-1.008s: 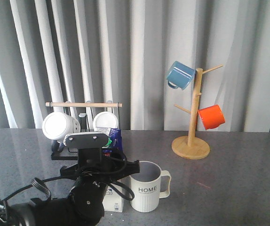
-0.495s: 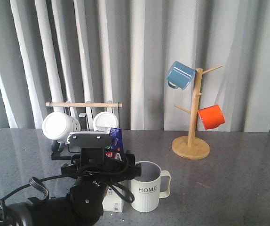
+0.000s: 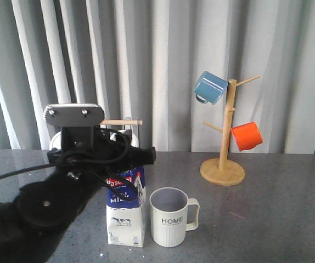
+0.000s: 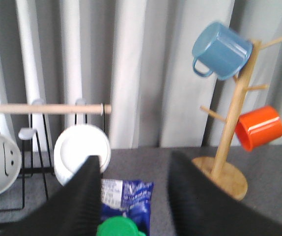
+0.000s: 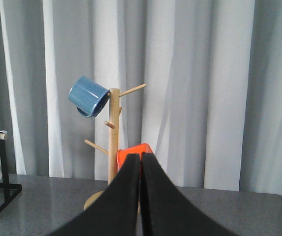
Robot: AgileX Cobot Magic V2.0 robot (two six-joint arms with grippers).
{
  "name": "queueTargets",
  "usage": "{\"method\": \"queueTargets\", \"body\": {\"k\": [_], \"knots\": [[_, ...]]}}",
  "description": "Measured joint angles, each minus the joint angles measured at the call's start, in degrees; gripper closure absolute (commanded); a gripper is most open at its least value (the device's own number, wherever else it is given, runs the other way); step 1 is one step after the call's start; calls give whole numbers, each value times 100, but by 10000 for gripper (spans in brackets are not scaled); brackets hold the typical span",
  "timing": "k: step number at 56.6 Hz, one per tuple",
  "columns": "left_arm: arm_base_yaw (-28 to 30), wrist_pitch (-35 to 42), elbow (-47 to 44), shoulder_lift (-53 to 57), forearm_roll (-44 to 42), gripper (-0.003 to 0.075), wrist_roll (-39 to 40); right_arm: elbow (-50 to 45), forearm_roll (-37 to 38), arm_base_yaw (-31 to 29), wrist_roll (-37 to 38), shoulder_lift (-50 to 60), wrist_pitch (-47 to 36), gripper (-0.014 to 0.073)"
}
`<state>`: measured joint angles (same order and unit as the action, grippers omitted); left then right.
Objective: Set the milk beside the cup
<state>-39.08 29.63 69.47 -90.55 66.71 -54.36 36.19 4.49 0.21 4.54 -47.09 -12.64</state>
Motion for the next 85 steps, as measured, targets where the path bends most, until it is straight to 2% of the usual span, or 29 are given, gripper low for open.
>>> {"method": "queueTargets", "body": {"k": [11,22,28,34,38,43,49,54,62,66,73,85], "knots": [[0,144,0,842,11,728,-33,0,0,0,0,0,0,602],[0,370,0,1214,23,727,31,0,0,0,0,0,0,602],[-50,361,16,1289,-145,727,601,0,0,0,0,0,0,602],[-67,111,190,1367,-727,727,1602,0,0,0,0,0,0,602],[-67,-264,241,1459,-1364,727,2355,0,0,0,0,0,0,602],[-67,-926,167,1589,-2252,727,2800,0,0,0,0,0,0,602],[-67,-2320,-131,1820,-4165,727,3351,0,0,0,0,0,0,602],[-56,-3403,-512,2066,-5929,727,4397,0,0,0,0,0,0,602],[501,-4054,-1227,2724,-7990,727,6457,0,0,0,0,0,0,602],[934,-4113,-1666,3296,-8462,727,7067,0,0,0,0,0,0,602],[1756,-4024,-2541,4330,-8361,727,7120,0,0,0,0,0,0,602],[2909,-3363,-4118,6255,-6468,727,5493,0,0,0,0,0,0,602]]}}
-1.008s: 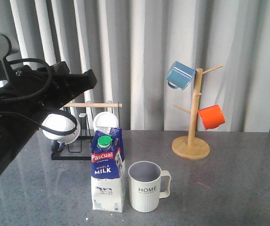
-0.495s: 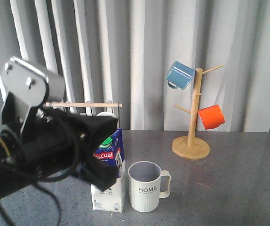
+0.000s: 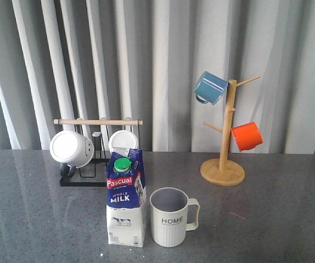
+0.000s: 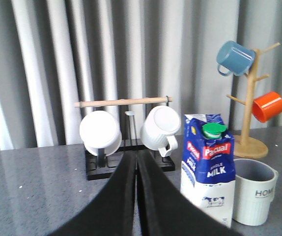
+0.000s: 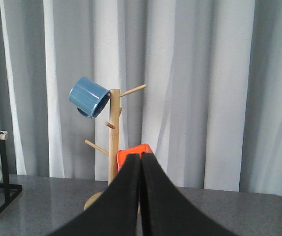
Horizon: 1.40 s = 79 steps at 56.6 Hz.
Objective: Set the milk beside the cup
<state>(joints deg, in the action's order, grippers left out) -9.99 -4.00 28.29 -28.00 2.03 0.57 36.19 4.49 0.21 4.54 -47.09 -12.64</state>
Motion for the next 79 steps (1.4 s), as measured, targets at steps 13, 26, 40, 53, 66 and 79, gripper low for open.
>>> {"method": "queueTargets", "body": {"k": [13,26,40,53,66,79], "knots": [[512,436,-1619,1002,662,727,-231,0,0,0,0,0,0,602],[517,866,-2606,1563,439,727,-163,0,0,0,0,0,0,602],[517,593,-2964,2547,-1,727,-57,0,0,0,0,0,0,602],[517,289,-2964,2859,-25,727,-258,0,0,0,0,0,0,602],[517,205,-2964,2866,-29,727,-283,0,0,0,0,0,0,602],[517,144,-2964,2866,-29,727,-283,0,0,0,0,0,0,602]]}}
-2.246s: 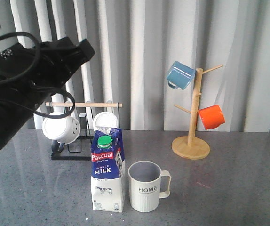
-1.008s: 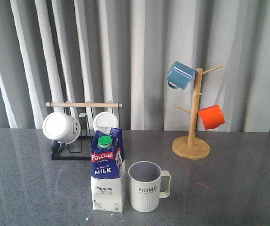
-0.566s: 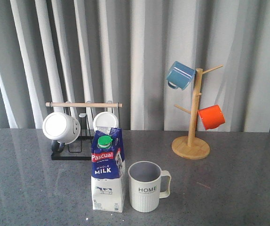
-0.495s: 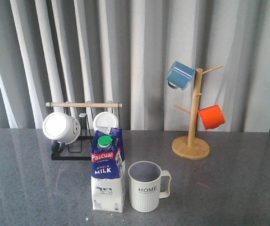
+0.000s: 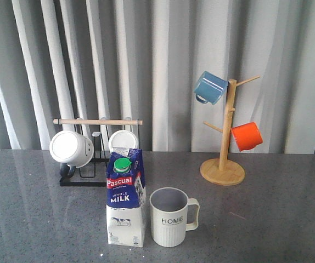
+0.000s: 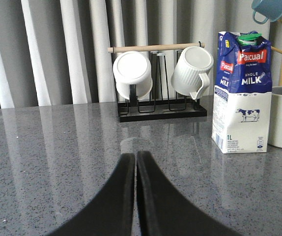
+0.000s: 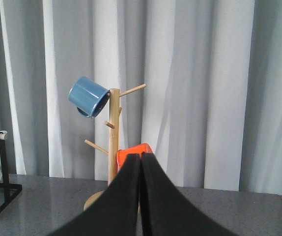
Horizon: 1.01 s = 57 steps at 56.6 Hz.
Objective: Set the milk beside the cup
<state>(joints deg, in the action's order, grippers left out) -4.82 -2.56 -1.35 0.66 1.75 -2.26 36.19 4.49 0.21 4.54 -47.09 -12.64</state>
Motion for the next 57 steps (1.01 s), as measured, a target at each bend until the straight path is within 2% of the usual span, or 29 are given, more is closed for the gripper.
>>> {"method": "queueTargets", "body": {"k": [38,47,57], "knots": [[0,0,0,0,0,727,-17,-55,0,0,-179,44,-7,602],[0,0,0,0,0,727,-17,-784,4,0,-402,880,114,602],[0,0,0,0,0,727,-17,-2359,4,0,-261,2518,196,602]]}}
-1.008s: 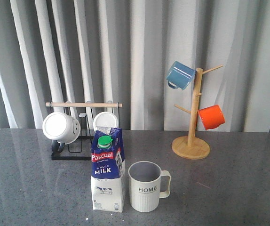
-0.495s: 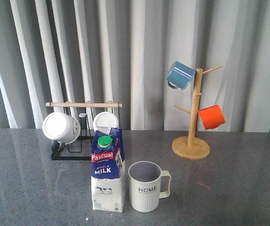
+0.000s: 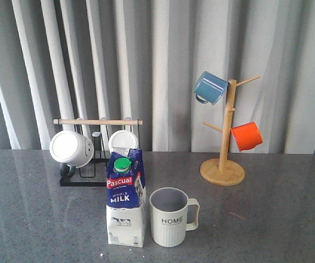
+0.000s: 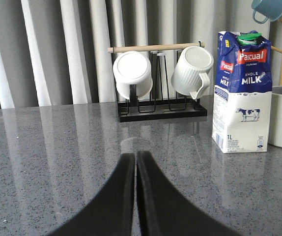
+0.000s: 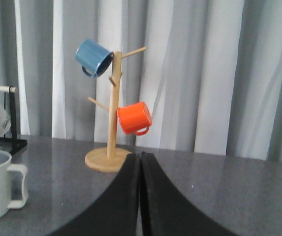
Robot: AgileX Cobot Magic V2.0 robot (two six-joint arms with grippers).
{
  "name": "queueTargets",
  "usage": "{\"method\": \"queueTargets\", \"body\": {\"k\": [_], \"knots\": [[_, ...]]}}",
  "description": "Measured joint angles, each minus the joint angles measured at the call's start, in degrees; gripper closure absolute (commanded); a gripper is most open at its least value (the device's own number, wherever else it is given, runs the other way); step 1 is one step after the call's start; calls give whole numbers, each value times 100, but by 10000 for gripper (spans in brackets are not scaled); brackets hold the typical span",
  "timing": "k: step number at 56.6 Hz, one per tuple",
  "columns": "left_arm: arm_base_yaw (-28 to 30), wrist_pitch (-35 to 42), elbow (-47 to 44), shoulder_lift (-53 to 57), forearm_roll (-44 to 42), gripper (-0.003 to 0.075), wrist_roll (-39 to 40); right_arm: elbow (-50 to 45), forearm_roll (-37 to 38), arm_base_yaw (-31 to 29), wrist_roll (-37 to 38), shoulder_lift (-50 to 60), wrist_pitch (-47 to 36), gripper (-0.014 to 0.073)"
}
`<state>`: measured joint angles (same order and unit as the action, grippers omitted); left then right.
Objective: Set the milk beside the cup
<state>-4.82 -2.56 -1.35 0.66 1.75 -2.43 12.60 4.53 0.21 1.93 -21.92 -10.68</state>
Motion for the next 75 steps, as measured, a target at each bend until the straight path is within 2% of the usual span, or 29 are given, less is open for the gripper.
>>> {"method": "queueTargets", "body": {"k": [9,19,28,75], "knots": [[0,0,0,0,0,727,0,-1164,0,0,255,1267,202,602],[0,-6,0,0,0,727,0,-1422,64,0,429,2203,699,602],[0,-5,0,2,0,727,0,-1422,259,0,429,2261,970,602],[0,-5,0,2,0,727,0,-1422,259,0,446,2261,996,602]]}}
